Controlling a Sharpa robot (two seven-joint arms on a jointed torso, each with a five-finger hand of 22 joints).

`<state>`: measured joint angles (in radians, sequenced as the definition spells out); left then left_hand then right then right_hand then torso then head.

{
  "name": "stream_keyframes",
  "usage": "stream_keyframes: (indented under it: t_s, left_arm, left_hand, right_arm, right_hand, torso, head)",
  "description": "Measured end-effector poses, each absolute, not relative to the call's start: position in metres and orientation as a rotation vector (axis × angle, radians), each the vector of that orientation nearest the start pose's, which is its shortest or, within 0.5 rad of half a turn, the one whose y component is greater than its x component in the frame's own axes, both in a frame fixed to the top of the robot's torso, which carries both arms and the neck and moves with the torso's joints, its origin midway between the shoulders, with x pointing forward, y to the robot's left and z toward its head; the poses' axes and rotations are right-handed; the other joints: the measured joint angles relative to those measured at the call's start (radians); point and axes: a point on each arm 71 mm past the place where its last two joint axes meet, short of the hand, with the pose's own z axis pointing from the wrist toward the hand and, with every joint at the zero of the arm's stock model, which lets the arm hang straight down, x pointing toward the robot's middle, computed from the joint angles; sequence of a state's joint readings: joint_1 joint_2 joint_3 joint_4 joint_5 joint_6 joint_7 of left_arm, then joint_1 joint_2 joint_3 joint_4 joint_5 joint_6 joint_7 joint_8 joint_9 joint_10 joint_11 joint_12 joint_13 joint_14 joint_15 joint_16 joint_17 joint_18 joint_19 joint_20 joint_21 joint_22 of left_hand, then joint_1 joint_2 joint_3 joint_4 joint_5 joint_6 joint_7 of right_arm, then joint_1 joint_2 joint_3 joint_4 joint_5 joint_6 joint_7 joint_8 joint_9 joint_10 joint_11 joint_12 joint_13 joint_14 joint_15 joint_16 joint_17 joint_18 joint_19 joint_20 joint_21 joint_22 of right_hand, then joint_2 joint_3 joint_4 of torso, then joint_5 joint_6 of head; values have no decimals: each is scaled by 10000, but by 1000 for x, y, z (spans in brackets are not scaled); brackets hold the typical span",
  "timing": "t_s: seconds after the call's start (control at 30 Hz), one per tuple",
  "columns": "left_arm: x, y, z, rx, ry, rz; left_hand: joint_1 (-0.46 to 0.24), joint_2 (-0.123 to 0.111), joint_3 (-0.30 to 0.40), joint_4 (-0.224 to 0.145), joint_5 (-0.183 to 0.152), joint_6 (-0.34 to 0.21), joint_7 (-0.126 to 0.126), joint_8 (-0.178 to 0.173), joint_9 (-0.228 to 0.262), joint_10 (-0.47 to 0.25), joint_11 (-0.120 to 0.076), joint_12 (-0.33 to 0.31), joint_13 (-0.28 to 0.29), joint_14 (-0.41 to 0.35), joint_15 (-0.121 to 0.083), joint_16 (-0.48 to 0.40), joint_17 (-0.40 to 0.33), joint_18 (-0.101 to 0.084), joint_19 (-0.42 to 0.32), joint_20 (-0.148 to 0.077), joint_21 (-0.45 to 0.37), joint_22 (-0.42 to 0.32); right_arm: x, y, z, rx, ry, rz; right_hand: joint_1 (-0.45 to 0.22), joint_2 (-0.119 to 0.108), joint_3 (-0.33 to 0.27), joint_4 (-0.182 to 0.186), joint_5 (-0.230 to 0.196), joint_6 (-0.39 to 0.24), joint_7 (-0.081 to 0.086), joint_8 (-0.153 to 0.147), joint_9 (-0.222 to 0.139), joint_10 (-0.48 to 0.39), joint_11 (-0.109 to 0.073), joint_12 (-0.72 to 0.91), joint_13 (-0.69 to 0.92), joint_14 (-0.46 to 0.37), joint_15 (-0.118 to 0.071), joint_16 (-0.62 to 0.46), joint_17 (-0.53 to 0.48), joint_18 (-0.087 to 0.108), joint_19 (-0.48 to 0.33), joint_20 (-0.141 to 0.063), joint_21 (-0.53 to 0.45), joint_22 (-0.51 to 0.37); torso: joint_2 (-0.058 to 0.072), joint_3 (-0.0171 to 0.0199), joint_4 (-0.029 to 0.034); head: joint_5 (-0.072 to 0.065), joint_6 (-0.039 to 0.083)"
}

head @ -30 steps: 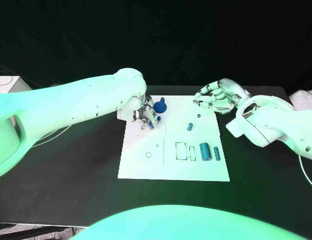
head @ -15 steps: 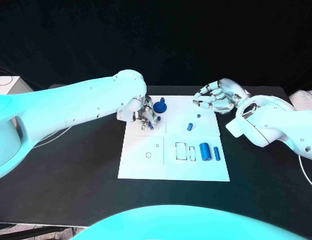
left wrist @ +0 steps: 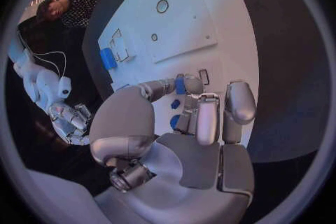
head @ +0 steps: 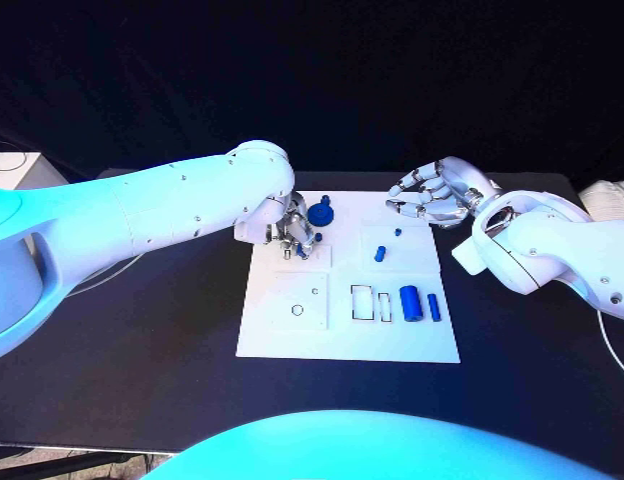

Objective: Assemble the parts on the task board

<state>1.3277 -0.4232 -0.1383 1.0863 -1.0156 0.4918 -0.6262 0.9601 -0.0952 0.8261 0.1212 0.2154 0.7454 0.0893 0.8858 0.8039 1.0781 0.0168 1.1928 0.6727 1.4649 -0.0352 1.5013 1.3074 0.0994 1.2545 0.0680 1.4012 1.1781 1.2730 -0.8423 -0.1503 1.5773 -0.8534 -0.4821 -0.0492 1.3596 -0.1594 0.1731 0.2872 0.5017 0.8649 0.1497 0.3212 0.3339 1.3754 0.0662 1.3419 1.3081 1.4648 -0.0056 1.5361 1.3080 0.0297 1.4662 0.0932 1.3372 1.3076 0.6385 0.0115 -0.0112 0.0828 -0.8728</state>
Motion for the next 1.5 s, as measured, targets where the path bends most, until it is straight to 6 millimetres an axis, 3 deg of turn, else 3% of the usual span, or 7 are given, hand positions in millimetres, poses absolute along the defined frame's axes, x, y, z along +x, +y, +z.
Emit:
stream_keyframes:
  t_s: [1.5]
  left_arm:
    - [536,130,-228,657,25852,-1605]
  left_hand:
    - [6,5,-55,-55,238,19,-20,-9,13,113,-40,37,90,38,-38,41,0,0,-1,0,36,9]
  right_arm:
    - [478,-196,-186,4064,17068,9130]
  right_hand:
    - [41,-41,110,-1,76,0,0,58,0,0,0,0,-4,0,0,0,-5,0,0,0,5,5]
  torso:
    - [9,-6,-2]
  head:
    - [-37,0]
